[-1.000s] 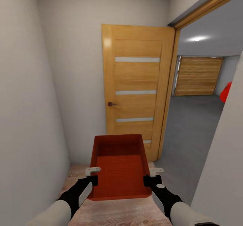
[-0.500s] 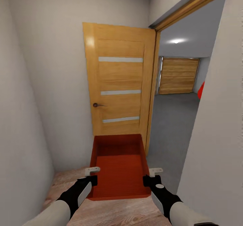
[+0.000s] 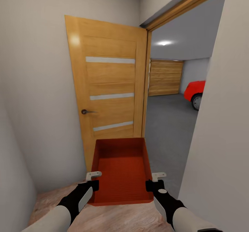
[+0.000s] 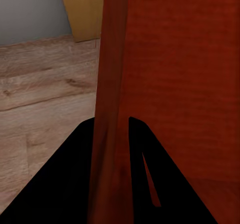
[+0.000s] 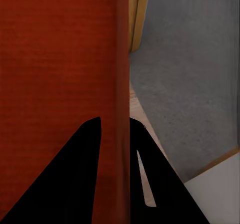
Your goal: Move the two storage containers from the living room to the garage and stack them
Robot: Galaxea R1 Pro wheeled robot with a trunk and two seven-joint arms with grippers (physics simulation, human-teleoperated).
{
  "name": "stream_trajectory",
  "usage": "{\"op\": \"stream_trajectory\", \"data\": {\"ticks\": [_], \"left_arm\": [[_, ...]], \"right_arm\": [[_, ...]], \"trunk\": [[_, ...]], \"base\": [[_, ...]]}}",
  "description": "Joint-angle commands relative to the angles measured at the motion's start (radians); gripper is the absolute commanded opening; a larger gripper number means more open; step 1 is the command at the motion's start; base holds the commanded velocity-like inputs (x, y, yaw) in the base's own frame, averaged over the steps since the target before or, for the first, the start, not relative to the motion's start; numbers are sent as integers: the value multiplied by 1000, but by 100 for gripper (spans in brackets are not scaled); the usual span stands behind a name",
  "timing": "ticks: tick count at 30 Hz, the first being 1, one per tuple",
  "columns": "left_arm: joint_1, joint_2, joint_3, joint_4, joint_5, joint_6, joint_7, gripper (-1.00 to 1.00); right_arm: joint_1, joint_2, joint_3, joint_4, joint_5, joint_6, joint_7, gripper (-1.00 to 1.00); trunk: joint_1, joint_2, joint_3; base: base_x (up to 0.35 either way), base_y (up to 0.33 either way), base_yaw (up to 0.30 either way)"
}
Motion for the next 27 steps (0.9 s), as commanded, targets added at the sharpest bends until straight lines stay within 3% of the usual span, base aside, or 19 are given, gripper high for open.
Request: {"op": "stream_trajectory", "data": {"ticks": [1,8,18,27], "left_arm": [[-1,41,60,-5,-23,-26,52,-100],[-1,41,60,-6,-23,-26,52,-100],[-1,41,60,-8,-24,-28,53,-100],[-1,41,60,-8,-24,-28,53,-100]], "right_arm": [[-1,-28,-22,3,4,-3,-10,-100],[-1,-28,-22,3,2,-3,-10,-100],[-1,-28,-22,4,2,-3,-10,-100],[-1,-28,-22,5,2,-1,-9,-100]], "trunk": [[1,-1,-2],[1,-1,-2],[1,-1,-2],[1,-1,-2]], "base": [[246,219,-284],[216,191,-284],[15,13,-284],[0,0,-52]]}}
